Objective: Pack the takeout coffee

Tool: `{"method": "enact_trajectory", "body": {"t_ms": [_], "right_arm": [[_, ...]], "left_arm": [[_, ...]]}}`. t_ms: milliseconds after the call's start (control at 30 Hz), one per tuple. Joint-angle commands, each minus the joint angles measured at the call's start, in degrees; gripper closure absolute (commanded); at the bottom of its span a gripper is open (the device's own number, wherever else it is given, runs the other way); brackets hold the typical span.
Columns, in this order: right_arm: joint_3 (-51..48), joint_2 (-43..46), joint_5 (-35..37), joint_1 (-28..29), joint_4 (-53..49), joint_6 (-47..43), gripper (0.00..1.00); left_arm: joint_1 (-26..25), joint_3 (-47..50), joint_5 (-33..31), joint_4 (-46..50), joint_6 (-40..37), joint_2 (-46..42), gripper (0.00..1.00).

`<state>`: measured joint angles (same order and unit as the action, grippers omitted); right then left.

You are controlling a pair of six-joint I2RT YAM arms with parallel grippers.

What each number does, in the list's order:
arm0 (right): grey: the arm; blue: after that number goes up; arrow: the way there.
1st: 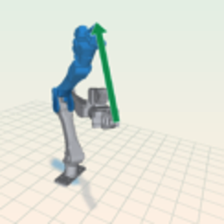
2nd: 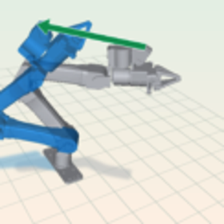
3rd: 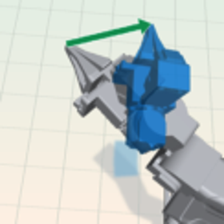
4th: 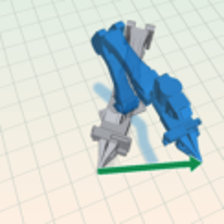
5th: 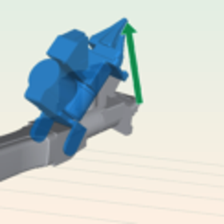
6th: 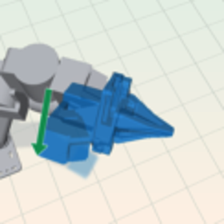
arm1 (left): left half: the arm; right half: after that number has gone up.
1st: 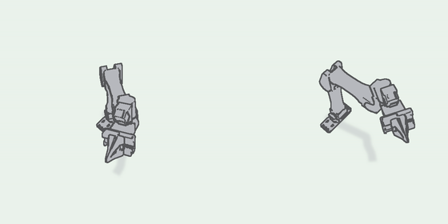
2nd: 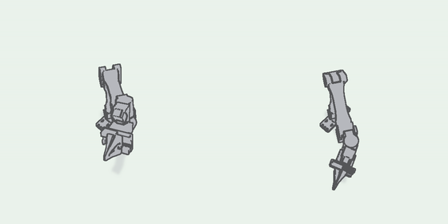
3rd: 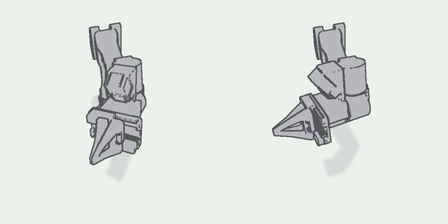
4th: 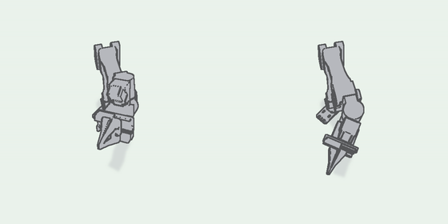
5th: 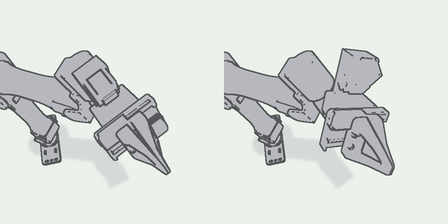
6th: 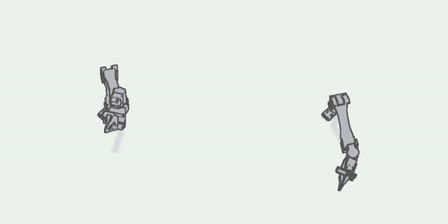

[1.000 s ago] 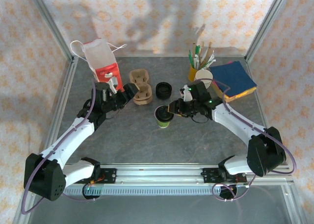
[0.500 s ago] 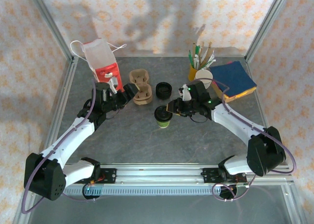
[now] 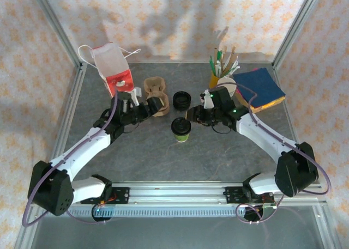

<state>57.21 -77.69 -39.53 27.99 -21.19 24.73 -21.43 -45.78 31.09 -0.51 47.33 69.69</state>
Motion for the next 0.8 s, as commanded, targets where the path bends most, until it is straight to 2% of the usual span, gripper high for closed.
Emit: {"method": "enact_trajectory", "body": {"t_ms": [0, 200, 367, 767], "right_arm": [[-0.8, 3.2, 2.7, -0.8, -0.3, -2.3, 0.52], [-5.4, 6.1, -0.2, -3.8, 2.8, -2.2, 0.49], [-8.3, 8.1, -0.1, -5.2, 4.9, -1.2, 0.50], [-9.8, 7.1, -2.3, -5.2, 6.6, 0.1, 0.51]], "left_arm": [[-2.1, -2.1, 0.6, 0.0, -7.2, 3.5, 0.23], [-8.0, -2.7, 0.7, 0.0, -8.5, 7.4, 0.35], [-9.9, -1.0, 1.0, -1.7, -6.7, 7.9, 0.43], [-12.9, -1.6, 1.1, -3.5, -5.2, 10.1, 0.43]]}}
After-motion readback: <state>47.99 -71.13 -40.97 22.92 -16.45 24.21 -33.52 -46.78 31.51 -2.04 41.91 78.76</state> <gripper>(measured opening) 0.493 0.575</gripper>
